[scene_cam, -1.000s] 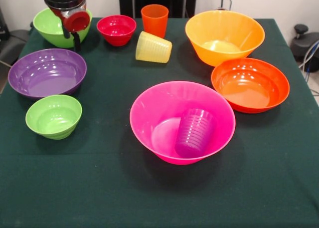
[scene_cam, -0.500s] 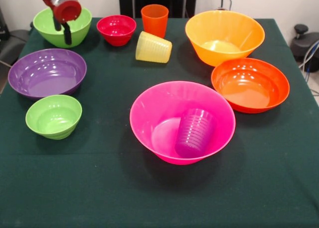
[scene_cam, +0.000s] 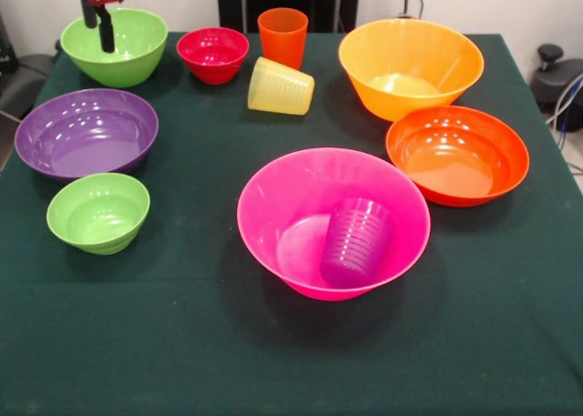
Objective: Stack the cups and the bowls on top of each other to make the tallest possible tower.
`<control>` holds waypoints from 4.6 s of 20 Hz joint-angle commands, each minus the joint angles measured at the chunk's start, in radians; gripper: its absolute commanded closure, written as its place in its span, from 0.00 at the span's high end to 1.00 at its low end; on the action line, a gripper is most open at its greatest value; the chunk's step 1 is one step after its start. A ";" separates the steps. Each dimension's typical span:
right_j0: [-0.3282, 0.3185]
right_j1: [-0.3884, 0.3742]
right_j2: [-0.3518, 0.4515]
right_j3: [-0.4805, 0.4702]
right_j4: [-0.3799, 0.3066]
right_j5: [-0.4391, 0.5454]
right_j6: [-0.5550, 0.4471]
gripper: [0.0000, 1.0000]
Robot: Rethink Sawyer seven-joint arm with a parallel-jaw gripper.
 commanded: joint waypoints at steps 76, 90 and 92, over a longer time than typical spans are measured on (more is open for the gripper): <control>-0.044 0.206 0.063 0.050 -0.031 -0.187 0.023 1.00; -0.079 0.193 0.080 0.064 -0.048 -0.176 -0.005 1.00; -0.078 0.186 0.082 0.068 -0.047 -0.169 -0.006 1.00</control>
